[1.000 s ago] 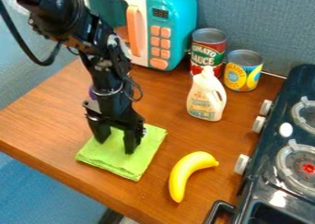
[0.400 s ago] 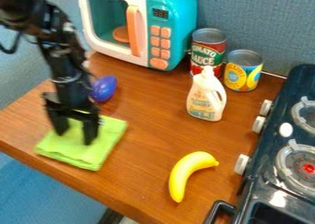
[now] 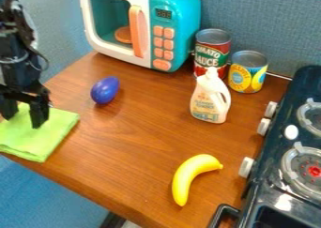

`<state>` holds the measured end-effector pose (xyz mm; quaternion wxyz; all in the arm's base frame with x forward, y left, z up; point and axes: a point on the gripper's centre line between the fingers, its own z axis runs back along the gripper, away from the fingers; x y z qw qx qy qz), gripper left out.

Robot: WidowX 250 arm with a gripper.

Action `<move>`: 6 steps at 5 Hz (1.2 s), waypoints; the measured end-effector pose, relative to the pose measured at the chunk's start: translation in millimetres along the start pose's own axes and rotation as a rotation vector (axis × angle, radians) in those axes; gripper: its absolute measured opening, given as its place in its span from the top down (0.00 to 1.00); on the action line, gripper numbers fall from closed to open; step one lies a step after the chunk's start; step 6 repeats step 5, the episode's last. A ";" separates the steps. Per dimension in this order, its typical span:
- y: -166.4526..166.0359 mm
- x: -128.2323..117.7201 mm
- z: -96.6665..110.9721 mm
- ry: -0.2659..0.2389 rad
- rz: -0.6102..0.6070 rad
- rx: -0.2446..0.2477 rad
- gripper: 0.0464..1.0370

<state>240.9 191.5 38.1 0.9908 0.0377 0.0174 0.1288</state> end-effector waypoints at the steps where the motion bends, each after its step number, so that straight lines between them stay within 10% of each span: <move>1: 7.0 3.7 0.5 0.003 0.000 -0.005 0.04; 2: 1.4 3.7 3.1 -0.008 -0.002 -0.025 0.04; 4: -45.0 -27.2 83.1 -0.173 -0.036 -0.099 0.04; 6: -70.6 -36.9 87.6 -0.142 -0.061 -0.123 0.04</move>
